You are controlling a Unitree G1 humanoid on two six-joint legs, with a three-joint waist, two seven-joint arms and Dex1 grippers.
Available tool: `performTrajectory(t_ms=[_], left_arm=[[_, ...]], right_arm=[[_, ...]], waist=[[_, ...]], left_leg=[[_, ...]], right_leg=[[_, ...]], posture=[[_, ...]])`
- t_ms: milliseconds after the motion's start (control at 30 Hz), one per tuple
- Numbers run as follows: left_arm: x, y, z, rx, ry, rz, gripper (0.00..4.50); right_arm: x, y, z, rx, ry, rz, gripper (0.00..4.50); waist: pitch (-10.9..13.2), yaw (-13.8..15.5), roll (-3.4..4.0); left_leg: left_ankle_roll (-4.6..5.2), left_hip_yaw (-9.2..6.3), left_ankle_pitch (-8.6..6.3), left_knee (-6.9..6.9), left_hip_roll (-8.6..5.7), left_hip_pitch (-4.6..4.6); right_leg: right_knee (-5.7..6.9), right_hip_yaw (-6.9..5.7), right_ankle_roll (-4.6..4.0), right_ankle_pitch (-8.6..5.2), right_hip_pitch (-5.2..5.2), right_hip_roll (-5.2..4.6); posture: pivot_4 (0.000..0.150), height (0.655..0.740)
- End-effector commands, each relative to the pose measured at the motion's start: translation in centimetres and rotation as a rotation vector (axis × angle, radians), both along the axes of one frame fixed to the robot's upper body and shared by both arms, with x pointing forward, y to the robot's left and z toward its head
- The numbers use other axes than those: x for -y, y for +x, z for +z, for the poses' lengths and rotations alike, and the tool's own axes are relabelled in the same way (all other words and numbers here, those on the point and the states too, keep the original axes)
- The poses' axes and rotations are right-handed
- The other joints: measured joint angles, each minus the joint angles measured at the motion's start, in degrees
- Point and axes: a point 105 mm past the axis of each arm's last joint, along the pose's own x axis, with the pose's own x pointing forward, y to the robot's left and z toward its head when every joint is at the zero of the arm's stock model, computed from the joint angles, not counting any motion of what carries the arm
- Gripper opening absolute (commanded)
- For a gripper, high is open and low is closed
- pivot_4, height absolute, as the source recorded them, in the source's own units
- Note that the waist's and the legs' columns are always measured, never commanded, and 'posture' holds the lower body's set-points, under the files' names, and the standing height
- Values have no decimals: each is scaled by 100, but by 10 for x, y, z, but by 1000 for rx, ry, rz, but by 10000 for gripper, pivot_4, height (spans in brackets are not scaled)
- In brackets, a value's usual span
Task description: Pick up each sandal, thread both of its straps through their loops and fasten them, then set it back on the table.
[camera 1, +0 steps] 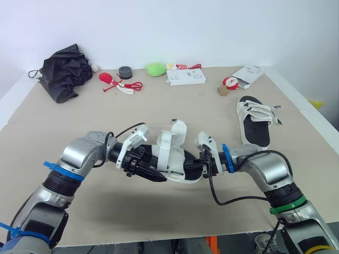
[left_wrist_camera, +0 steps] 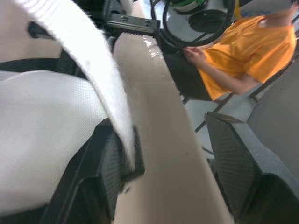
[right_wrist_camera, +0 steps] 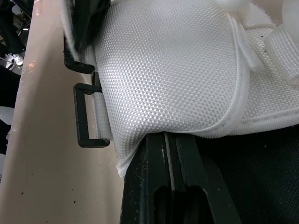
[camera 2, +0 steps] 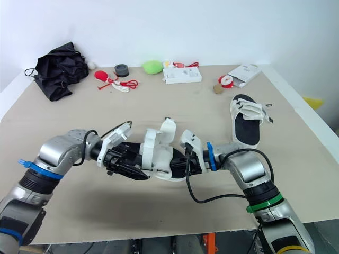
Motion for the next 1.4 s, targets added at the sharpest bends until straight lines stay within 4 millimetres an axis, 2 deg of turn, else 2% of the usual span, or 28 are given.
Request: performTrajectory(t_ms=[33, 167, 233, 300, 400, 467, 600, 833, 1000, 1233, 1400], left_arm=[[-15, 2, 19, 170, 16, -25, 28082], [-30, 4, 21, 209, 18, 13, 28082], [-32, 1, 27, 211, -16, 19, 28082], [-37, -7, 24, 226, -15, -1, 28082], [-45, -13, 3, 250, 71, -6, 28082], [-47, -15, -7, 221, 70, 21, 28082], [-45, -24, -21, 145, 24, 58, 28082], [-29, -17, -33, 135, -16, 119, 28082], [-20, -16, -33, 130, -45, 129, 28082], [-18, -21, -46, 131, -18, 127, 28082], [-8, -16, -48, 135, -40, 184, 28082]], right_arm=[[-5, -2, -4, -11, -13, 19, 0], [-8, -1, -1, -5, -7, 33, 0], [-8, -1, -2, -6, -8, 33, 0], [-8, -1, -3, -7, -10, 36, 0], [-8, -1, -3, -8, -9, 37, 0], [-8, -1, -4, -9, -7, 36, 0], [-8, -3, -6, -13, -7, 33, 0], [-7, -3, -6, -10, -8, 28, 0], [-6, -2, -4, -8, -11, 25, 0], [-6, -3, -5, -9, -9, 24, 0], [-7, -3, -5, -8, -7, 23, 0]], waist=[[0, -1, 0], [0, -1, 0], [0, -11, 0], [0, -48, 0], [0, -73, 0], [0, -69, 0], [0, -69, -1], [0, -66, -2], [0, -66, -2], [-1, -65, -2], [-1, -64, -2]], left_leg=[[0, 0, 0, 0, 0, 0], [0, 3, 0, 0, 0, 1], [0, 9, 0, 1, 1, 2], [0, 11, 0, 1, 3, 3], [-1, 14, 0, -2, 6, 3], [-2, 15, -1, -4, 8, 5], [-2, 19, -1, -3, 12, 6], [-2, 23, 0, -2, 14, 9], [-2, 23, 0, -3, 13, 10], [-3, 24, -1, -3, 13, 11], [-3, 23, -1, -3, 13, 10]], right_leg=[[2, 0, -2, -1, -1, 0], [7, 1, -3, -2, -2, -3], [9, 5, -2, -1, -4, -3], [9, 6, -2, -1, -5, -3], [11, 8, -7, -5, -7, -3], [13, 7, -11, -6, -7, -5], [16, 8, -10, -6, -8, -8], [16, 11, -8, -5, -7, -8], [16, 11, -10, -6, -7, -7], [16, 11, -10, -6, -7, -8], [16, 11, -8, -5, -6, -12]], posture=[[1500, 7400], [1500, 7400], [1500, 7400], [1500, 7400], [1500, 7400], [1500, 7400], [1500, 7400], [1500, 7400], [1500, 7400], [1500, 7400], [1500, 7400]])
